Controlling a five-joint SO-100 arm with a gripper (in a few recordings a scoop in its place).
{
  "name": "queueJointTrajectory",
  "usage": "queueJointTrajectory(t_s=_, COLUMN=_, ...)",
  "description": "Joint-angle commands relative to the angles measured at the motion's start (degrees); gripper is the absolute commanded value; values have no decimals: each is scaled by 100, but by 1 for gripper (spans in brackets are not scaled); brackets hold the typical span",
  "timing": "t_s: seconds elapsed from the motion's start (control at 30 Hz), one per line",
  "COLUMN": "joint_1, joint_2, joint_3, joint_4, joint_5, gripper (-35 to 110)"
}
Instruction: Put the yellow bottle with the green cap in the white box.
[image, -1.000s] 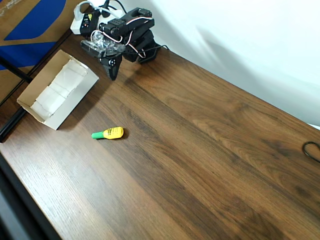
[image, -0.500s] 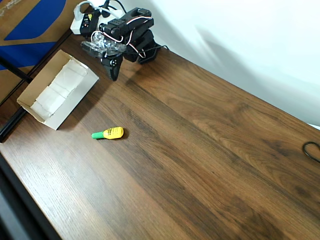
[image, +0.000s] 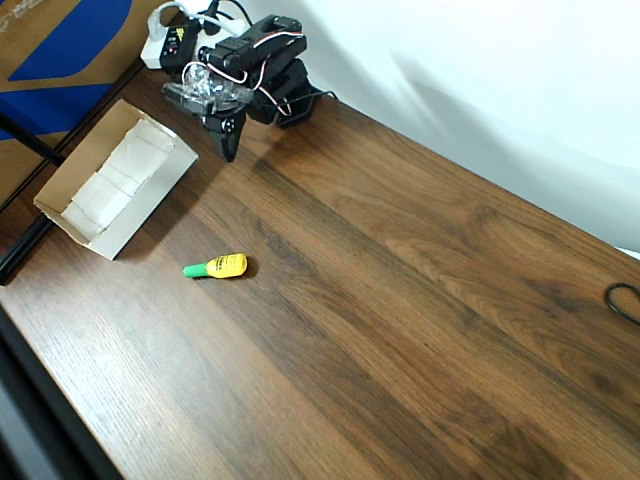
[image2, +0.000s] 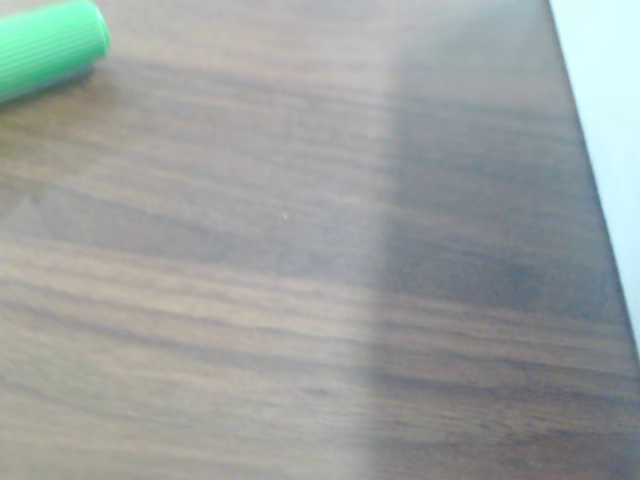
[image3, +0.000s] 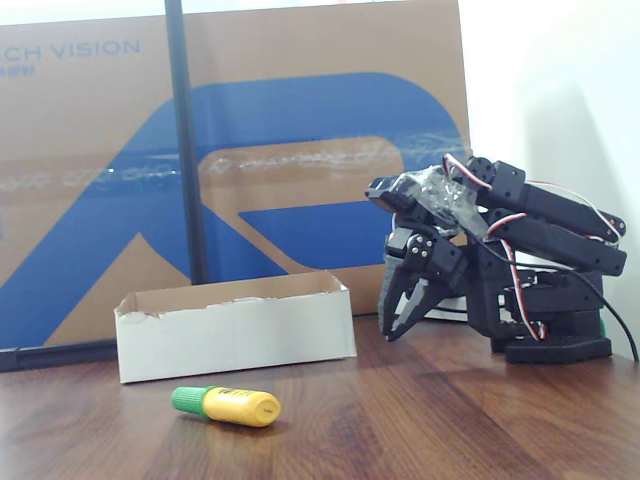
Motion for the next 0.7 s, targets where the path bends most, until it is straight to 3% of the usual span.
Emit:
queueJointTrajectory(t_s=0.0, joint_1=114, joint_2=-527, joint_3=-1081, joint_4=765, joint_5=-88, gripper=0)
queueJointTrajectory(t_s=0.27, joint_1=185, joint_2=-2268, joint_3=-2637, joint_4=466, joint_5=-79, gripper=0)
queueJointTrajectory(t_s=0.67, joint_1=-35, joint_2=-3208, joint_3=-3612, joint_4=448, joint_5=141, gripper=2)
